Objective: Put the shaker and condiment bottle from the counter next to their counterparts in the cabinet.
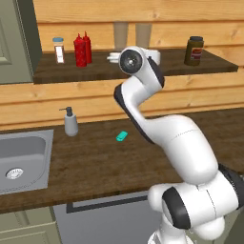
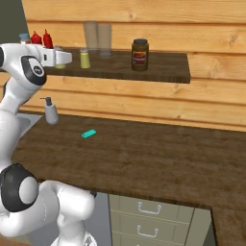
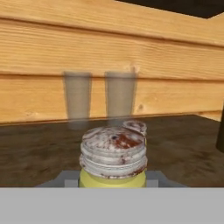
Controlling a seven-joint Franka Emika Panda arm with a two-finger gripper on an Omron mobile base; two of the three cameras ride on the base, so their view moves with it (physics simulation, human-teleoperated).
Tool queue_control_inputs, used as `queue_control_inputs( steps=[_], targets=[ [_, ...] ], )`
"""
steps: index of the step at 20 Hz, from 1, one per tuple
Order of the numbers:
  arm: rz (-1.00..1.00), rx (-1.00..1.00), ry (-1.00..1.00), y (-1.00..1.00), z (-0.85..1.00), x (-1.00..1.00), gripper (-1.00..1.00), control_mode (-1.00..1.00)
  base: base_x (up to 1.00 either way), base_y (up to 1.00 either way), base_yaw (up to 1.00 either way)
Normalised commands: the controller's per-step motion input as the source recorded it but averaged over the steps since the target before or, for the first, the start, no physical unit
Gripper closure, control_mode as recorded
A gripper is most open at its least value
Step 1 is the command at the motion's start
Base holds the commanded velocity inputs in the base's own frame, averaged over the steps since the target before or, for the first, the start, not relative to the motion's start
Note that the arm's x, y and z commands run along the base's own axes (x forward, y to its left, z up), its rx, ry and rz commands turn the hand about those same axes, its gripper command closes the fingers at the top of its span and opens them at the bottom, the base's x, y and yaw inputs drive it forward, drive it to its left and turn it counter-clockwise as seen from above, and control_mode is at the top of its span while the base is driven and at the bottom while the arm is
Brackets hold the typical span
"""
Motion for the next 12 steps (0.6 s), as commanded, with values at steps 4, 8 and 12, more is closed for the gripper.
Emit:
queue_control_inputs(
  steps=[4, 8, 12],
  targets=[
    [-0.03, 0.01, 0.01, 0.0, -0.15, 0.53, 1.0, -1.0, 0.0, 0.0, 0.0],
    [-0.03, 0.0, 0.0, 0.0, -0.23, 0.46, 1.0, -1.0, 0.0, 0.0, 0.0],
    [-0.03, 0.0, 0.0, 0.0, -0.2, 0.36, 1.0, -1.0, 0.0, 0.0, 0.0]
  ],
)
